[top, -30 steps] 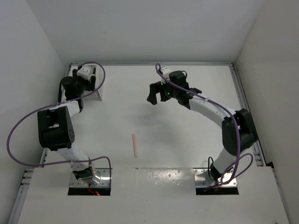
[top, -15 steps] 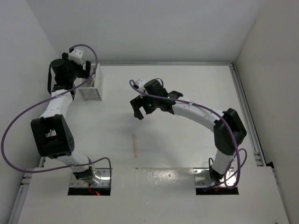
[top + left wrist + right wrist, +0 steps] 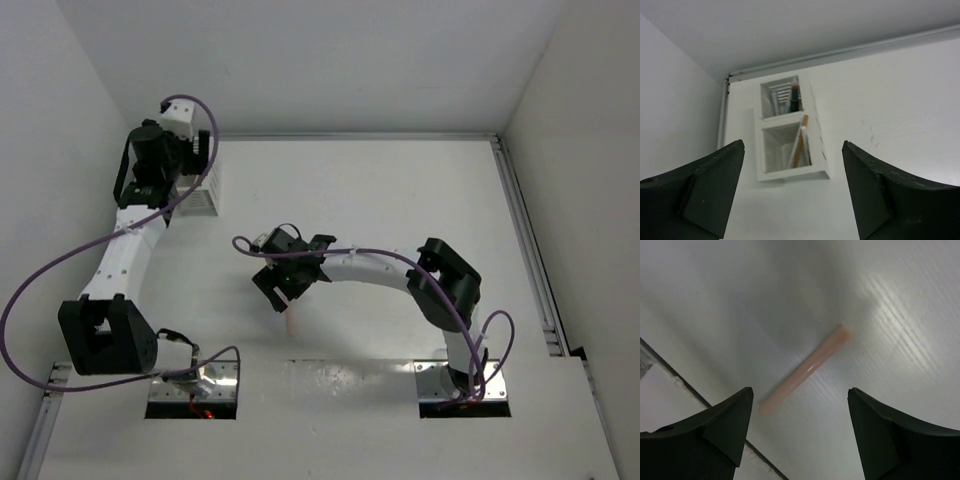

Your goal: Organize the makeup

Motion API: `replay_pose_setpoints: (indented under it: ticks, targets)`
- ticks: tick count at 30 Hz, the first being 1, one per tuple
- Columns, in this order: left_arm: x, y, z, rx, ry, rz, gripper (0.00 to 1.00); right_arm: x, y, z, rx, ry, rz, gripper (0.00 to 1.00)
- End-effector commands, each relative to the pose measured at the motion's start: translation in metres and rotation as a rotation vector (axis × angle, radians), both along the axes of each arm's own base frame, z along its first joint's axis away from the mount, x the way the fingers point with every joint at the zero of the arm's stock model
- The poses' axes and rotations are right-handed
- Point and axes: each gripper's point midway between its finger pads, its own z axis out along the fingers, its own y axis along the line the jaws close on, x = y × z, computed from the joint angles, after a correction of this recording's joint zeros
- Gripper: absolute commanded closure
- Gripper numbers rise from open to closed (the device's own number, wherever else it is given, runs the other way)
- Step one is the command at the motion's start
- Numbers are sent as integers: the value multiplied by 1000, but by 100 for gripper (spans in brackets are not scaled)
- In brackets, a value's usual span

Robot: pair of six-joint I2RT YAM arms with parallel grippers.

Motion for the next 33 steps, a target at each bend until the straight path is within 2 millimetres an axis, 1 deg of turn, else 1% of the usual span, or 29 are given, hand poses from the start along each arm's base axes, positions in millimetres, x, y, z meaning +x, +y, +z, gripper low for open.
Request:
replay_pose_setpoints:
  ticks: [1, 2, 3, 4, 5, 7, 8, 9, 11, 12, 13, 14, 15, 16, 17, 19, 21, 22, 23, 24, 25, 26, 27, 28, 29, 30, 31, 32, 33]
  targets:
    - [-21, 4, -2, 24, 22, 100, 15, 0, -2, -14, -15, 5, -106, 25]
    - [-24, 6, 2, 26, 12, 112, 15, 1, -2, -24, -36, 13, -118, 26]
    - [-27, 3, -1, 31, 17, 115, 15, -3, -3, -28, -54, 14, -125, 29]
    - [-32, 0, -1, 48, 15, 125, 15, 1, -2, -29, -65, -2, -136, 30]
    - [-35, -1, -2, 64, 16, 127, 15, 1, -1, -39, -89, -3, -139, 30]
    - [-41, -1, -4, 80, 13, 138, 15, -2, -4, -49, -146, -30, -137, 37]
    - [-45, -7, 0, 78, -1, 123, 15, 0, -4, -57, -167, -31, -140, 39]
    - [-48, -9, 0, 81, -3, 124, 15, -4, -6, -63, -190, -15, -154, 45]
    - [-53, -13, -3, 84, -2, 121, 15, -1, -11, -72, -226, -18, -173, 53]
    - [-56, -14, 2, 85, -15, 124, 15, -3, -19, -76, -263, -10, -187, 63]
    - [-56, -14, 2, 85, -15, 124, 15, -2, -23, -79, -280, -15, -193, 69]
    - [-58, -13, -5, 90, 5, 132, 15, -5, -31, -81, -310, -11, -202, 76]
    - [-59, -16, -2, 88, -4, 124, 15, -3, -37, -82, -329, -19, -221, 93]
    - [-59, -16, -2, 88, -4, 123, 15, -1, -41, -82, -339, -27, -238, 100]
    - [-60, -16, -6, 99, 6, 121, 15, 1, -52, -78, -346, -27, -266, 100]
    - [-59, -19, -6, 95, 5, 103, 17, 4, -58, -77, -334, -31, -282, 100]
    - [-57, -27, -7, 84, 5, 55, 17, 15, -59, -59, -281, -53, -297, 100]
    - [-57, -31, -7, 80, 4, 34, 18, 21, -55, -44, -240, -86, -254, 100]
    - [-57, -35, -9, 84, 14, 7, 18, 35, -57, -35, -204, -92, -268, 100]
    - [-56, -46, -5, 70, 3, -53, 18, 50, -56, -16, -150, -145, -233, 100]
    - [-54, -52, -6, 74, 13, -93, 18, 59, -53, 11, -78, -178, -231, 100]
    - [-56, -59, -7, 83, 29, -138, 18, 78, -51, 30, -1, -209, -255, 100]
    - [-58, -75, 0, 72, 18, -237, 18, 84, -50, 44, 51, -221, -227, 100]
    - [-60, -85, 1, 73, 22, -300, 18, 107, -52, 93, 179, -309, -248, 100]
    - [-64, -96, 3, 75, 27, -370, 18, 125, -55, 115, 255, -353, -260, 100]
    - [-74, -119, 1, 85, 52, -528, 16, 141, -58, 162, 369, -438, -254, 100]
    - [-79, -130, -1, 83, 69, -612, 16, 147, -59, 177, 415, -462, -256, 100]
    - [-89, -142, -1, 75, 75, -697, 15, 164, -65, 203, 460, -543, -265, 100]
    - [-95, -149, -8, 63, 104, -772, 14, 158, -57, 223, 537, -548, -197, 100]
